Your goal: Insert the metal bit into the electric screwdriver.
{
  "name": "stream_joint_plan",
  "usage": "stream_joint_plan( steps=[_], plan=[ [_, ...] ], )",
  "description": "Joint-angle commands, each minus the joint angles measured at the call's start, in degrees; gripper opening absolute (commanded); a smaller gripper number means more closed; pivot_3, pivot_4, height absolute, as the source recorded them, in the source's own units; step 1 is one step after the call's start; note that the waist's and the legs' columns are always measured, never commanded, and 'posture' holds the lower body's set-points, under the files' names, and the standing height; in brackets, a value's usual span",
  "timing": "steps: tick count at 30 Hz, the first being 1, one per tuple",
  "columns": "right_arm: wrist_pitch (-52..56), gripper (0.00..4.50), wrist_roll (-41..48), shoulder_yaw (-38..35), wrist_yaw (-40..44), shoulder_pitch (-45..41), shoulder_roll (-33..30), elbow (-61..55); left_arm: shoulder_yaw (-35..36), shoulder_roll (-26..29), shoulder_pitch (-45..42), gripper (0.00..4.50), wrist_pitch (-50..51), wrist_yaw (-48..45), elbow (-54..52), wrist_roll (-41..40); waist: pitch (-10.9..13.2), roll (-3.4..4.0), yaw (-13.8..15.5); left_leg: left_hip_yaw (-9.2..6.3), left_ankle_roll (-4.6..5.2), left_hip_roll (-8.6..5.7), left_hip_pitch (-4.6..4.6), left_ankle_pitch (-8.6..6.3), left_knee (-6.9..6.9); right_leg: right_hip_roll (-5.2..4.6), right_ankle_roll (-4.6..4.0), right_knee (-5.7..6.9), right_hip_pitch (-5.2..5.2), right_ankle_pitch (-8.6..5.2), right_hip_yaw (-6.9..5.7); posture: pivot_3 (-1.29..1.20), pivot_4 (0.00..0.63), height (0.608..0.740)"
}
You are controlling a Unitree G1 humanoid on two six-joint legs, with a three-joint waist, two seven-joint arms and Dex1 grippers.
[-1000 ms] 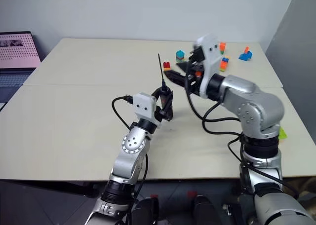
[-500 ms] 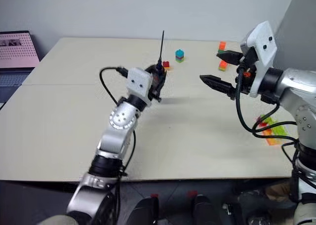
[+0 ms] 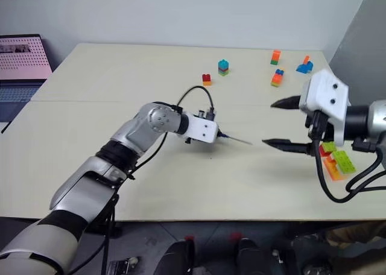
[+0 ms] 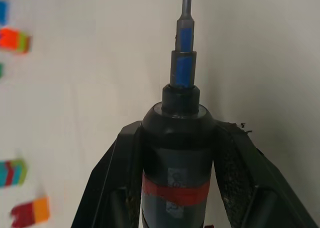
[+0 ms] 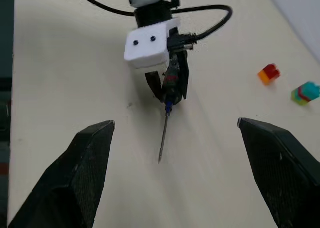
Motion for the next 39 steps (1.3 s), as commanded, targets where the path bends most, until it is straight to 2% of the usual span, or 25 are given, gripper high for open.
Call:
stream_joint_plan(
  steps=[1, 6, 8, 9, 12, 19, 23, 27, 29, 30, 32, 35, 39],
  plan=[
    [-1.93, 4.15, -2.09, -1.02, -0.27, 1.83, -1.75, -1.54, -2.19, -2.09, -0.10, 1.64, -3.08, -4.42, 3.32, 1.03, 0.00, 0.00, -0.19, 0.00, 0.00, 0.00, 0.00, 0.00, 0.00, 0.00, 0.00, 0.01, -0.02, 0.00, 0.01, 0.00, 0.150, 0.740],
    [-2.12, 4.15, -2.86, -1.23, -0.41, 4.00, -2.13, -1.88, -1.97, -3.63, -0.44, 1.64, -4.61, -6.45, 6.03, 1.40, -0.02, 0.04, -0.34, -0.02, 0.00, 0.02, 0.08, 0.00, 0.01, 0.02, 0.02, 0.12, 0.01, -0.04, 0.00, 0.00, 0.150, 0.740],
    [-2.66, 4.15, -3.90, -1.19, 0.01, 5.10, -2.85, -1.64, -1.44, -4.19, -1.04, 2.34, -4.61, -6.35, 6.79, 1.38, -0.03, 0.04, -0.34, -0.05, 0.00, 0.02, 0.09, 0.00, 0.07, 0.02, 0.02, 0.13, 0.06, -0.03, -0.02, 0.00, 0.150, 0.740],
    [-2.91, 4.15, -4.25, -1.18, 0.14, 5.50, -3.12, -1.57, -1.22, -4.36, -1.28, 2.41, -4.65, -6.30, 7.07, 1.37, -0.02, 0.04, -0.35, -0.05, 0.00, 0.02, 0.09, 0.00, 0.11, 0.02, 0.03, 0.13, 0.08, -0.03, -0.01, 0.00, 0.150, 0.740],
    [-2.82, 4.15, -3.91, -1.41, 0.22, 5.87, -3.12, -1.43, -0.02, -4.50, -1.93, 3.19, -4.41, -7.47, 7.50, 0.90, -0.02, 0.04, -0.32, -0.06, 0.01, 0.01, 0.08, 0.00, 0.27, 0.02, 0.05, 0.14, 0.15, -0.02, -0.02, 0.00, 0.150, 0.740],
    [-3.04, 4.15, -3.87, -1.32, 0.08, 5.66, -2.85, -0.63, 4.66, -3.21, -2.46, 4.47, 0.43, -7.61, 5.27, -1.96, -0.02, 0.04, -0.36, -0.08, 0.01, 0.02, 0.09, 0.00, 0.32, 0.03, 0.07, 0.24, 0.16, 0.00, -0.03, 0.00, 0.150, 0.740],
    [-2.91, 4.15, -3.85, -1.59, -0.61, 5.87, -2.37, -0.35, 12.47, 0.52, -0.37, 4.47, 7.02, -7.44, -1.69, -8.62, -0.02, 0.03, -0.69, -0.09, 0.01, 0.03, 0.08, 0.00, 0.33, 0.03, 0.08, 0.29, 0.13, 0.01, -0.02, 0.00, 0.150, 0.740],
    [-3.94, 4.15, -3.15, -2.87, -2.20, 8.11, 0.71, -0.18, 20.80, 8.96, 6.40, 4.47, 17.46, -9.75, -13.70, -15.44, -0.02, 0.04, -0.91, -0.10, 0.01, 0.09, 0.13, 0.00, 0.32, 0.09, 0.06, 0.42, 0.09, 0.00, -0.02, 0.00, 0.150, 0.740],
    [-4.45, 4.15, -3.33, -3.76, -3.76, 9.83, 3.07, 0.51, 25.81, 14.17, 12.70, 4.47, 25.68, -12.23, -22.79, -20.71, -0.03, 0.05, -1.15, -0.10, 0.00, 0.12, 0.16, 0.00, 0.32, 0.12, 0.05, 0.47, 0.10, -0.01, -0.01, 0.00, 0.150, 0.740],
    [-5.17, 4.15, -3.91, -4.06, -4.13, 11.32, 3.95, 0.89, 29.72, 17.02, 16.79, 4.47, 33.83, -13.68, -28.93, -25.41, -0.03, 0.05, -1.26, -0.10, 0.00, 0.12, 0.18, 0.01, 0.32, 0.11, 0.04, 0.52, 0.10, -0.01, 0.00, 0.00, 0.150, 0.740],
    [-6.32, 4.15, -4.64, -4.65, -4.19, 13.34, 4.77, 1.21, 33.87, 20.03, 21.55, 4.47, 44.31, -14.34, -36.98, -31.02, -0.02, 0.04, -1.39, -0.09, 0.00, 0.12, 0.18, 0.01, 0.37, 0.10, 0.02, 0.66, 0.09, -0.02, 0.01, 0.00, 0.150, 0.740],
    [-6.89, 4.15, -4.32, -5.74, -4.38, 16.00, 5.88, 1.43, 39.62, 25.52, 31.74, 4.47, 49.16, -12.56, -46.47, -33.79, -0.01, 0.02, -0.60, -0.18, -0.01, 0.08, 0.17, 0.01, 0.56, 0.05, 0.01, 0.89, 0.08, -0.07, -0.06, 0.00, 0.150, 0.740],
    [-5.57, 4.15, -3.39, -9.07, -4.13, 19.94, 5.63, 0.40, 47.26, 28.65, 43.56, 4.47, 52.87, -9.49, -54.50, -36.79, 0.00, 0.00, -0.14, -0.25, -0.01, 0.06, 0.46, 0.03, 0.64, -0.01, -0.31, 0.91, 0.41, -0.23, -0.13, 0.00, 0.150, 0.740]
  ],
)
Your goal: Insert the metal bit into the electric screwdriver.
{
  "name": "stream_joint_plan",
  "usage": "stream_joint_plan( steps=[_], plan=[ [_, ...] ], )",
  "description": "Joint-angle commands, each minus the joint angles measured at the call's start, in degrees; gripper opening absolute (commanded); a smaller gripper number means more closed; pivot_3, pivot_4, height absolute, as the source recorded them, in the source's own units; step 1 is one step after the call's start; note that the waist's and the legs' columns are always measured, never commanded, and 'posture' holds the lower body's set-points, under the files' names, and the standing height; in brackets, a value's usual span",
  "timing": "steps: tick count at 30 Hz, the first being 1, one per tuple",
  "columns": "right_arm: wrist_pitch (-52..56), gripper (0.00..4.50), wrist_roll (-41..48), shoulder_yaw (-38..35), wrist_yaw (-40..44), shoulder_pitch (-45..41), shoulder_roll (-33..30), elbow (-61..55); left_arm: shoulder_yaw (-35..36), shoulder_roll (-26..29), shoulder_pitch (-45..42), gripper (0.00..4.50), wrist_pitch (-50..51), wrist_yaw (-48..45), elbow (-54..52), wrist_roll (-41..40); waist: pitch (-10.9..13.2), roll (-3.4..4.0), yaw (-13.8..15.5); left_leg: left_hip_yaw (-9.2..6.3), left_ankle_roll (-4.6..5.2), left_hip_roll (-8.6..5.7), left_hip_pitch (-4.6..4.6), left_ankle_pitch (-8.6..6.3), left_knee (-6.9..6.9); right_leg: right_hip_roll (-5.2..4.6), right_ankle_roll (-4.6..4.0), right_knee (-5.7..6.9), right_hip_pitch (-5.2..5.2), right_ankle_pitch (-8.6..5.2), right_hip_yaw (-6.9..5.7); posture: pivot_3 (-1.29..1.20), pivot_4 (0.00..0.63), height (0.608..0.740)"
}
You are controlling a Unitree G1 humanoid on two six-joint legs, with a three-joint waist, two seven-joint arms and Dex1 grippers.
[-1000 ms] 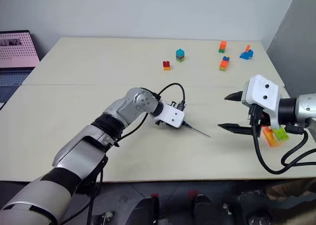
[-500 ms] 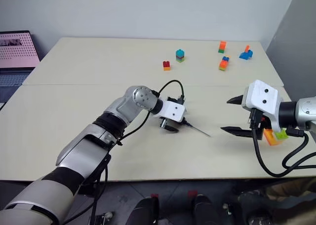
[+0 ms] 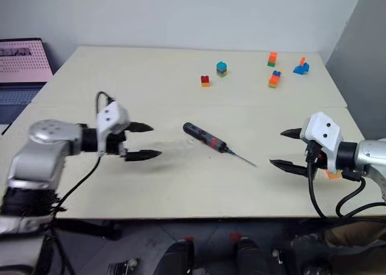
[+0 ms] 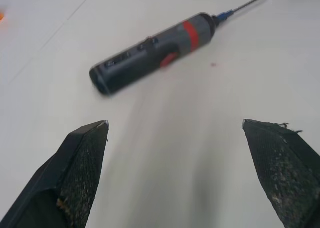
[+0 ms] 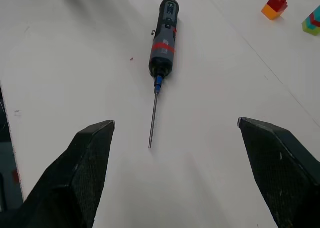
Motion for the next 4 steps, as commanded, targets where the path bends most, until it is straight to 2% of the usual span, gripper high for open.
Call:
stream_joint_plan(
  steps=[1, 4],
  plan=[
    [1.59, 4.15, 2.22, -6.43, -0.19, 3.30, -0.53, -3.03, 7.77, 2.48, 8.54, 4.47, 3.37, 2.81, -8.76, -4.05, 0.00, -0.02, -0.06, 0.03, 0.00, -0.01, 0.16, 0.00, 0.00, -0.03, -0.01, -0.01, 0.14, -0.01, 0.03, 0.00, 0.150, 0.740],
    [2.91, 4.15, 3.36, -9.39, 0.11, 6.14, -0.82, -4.46, 8.33, 3.31, 12.24, 4.47, 3.24, 4.47, -10.94, -4.69, 0.00, -0.03, -0.07, 0.08, 0.00, 0.00, 0.40, 0.00, -0.02, -0.07, -0.03, 0.00, 0.27, -0.01, 0.07, 0.00, 0.150, 0.740]
  ],
)
